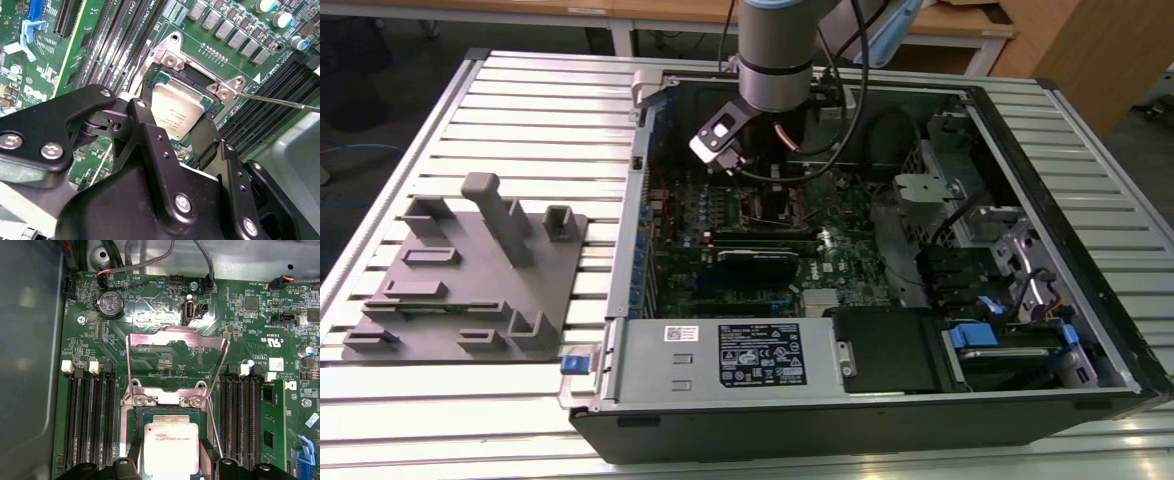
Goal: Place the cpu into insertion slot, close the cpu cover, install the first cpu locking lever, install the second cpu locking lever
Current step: 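Place the cpu into insertion slot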
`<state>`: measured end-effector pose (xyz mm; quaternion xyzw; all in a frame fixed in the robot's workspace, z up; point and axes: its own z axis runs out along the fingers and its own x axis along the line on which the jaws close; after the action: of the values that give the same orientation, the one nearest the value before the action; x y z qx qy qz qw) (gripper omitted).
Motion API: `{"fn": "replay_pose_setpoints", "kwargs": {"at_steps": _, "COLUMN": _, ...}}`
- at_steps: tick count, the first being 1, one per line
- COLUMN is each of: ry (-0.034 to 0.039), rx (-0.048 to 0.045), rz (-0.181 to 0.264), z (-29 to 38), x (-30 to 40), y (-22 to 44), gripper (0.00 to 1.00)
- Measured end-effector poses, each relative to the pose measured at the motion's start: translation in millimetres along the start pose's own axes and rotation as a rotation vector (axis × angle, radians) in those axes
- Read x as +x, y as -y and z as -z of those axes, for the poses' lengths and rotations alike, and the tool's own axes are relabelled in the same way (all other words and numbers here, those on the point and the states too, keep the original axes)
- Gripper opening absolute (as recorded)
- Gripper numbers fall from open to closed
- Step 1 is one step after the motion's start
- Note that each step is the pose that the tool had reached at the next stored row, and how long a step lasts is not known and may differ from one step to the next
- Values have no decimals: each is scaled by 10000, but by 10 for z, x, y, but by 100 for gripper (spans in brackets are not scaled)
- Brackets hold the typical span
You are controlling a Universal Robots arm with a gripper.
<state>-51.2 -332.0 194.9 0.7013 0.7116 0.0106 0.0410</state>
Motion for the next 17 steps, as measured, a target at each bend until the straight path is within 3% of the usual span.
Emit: {"fn": "replay_pose_setpoints", "kwargs": {"at_steps": 17, "ry": -5, "rx": 1, "rz": 1, "z": -1, "x": 3, "y": 13, "gripper": 54}}
